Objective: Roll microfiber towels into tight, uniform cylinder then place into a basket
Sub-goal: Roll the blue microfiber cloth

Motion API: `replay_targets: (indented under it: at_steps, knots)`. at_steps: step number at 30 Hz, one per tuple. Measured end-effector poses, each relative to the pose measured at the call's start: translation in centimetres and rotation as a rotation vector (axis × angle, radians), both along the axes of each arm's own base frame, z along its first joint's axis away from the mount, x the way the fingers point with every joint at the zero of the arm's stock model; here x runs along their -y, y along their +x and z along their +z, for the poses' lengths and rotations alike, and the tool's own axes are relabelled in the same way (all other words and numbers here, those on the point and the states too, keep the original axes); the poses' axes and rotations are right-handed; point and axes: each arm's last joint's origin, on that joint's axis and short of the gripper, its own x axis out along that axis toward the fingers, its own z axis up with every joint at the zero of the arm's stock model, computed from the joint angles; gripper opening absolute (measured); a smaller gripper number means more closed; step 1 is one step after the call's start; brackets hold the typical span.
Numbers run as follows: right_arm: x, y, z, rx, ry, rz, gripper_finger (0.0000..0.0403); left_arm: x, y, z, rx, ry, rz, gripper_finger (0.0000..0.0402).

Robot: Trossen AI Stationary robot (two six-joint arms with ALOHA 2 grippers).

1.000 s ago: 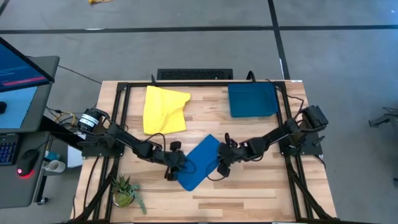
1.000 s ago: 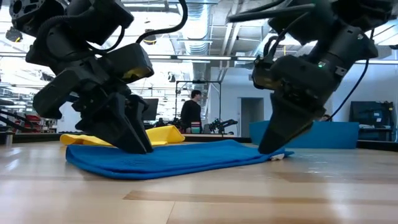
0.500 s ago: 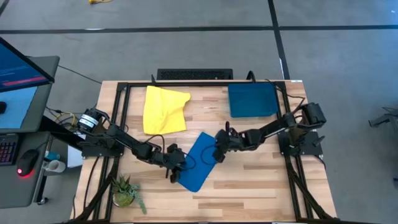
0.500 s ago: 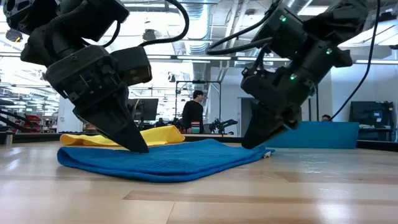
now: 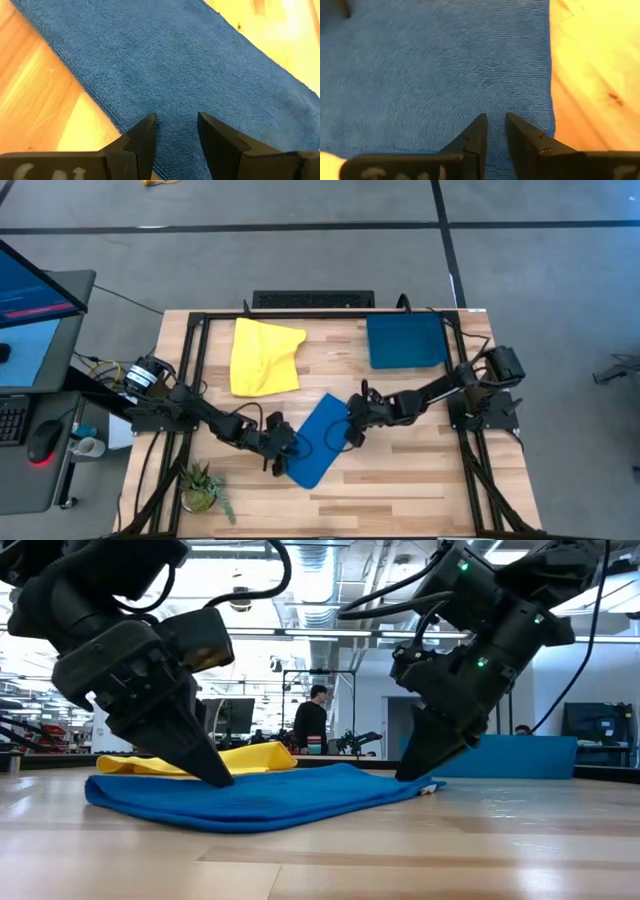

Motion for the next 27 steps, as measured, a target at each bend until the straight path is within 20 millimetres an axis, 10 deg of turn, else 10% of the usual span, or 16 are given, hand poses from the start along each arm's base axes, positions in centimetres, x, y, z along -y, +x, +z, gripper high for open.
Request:
replay_targets:
  at_steps: [12, 27]
  knots:
    - [-2.0, 0.4, 1.2, -0.041, 0.033, -0.008, 0.0075, -0.5, 0.3, 0.0, -0.003, 0.020, -0.059, 0.0135]
    - [0.9, 0.6, 1.0, -0.080, 0.026, -0.111, 0.0074, -0.8, 0.8, 0.3, 0.034, -0.020, -0.056, 0.0135]
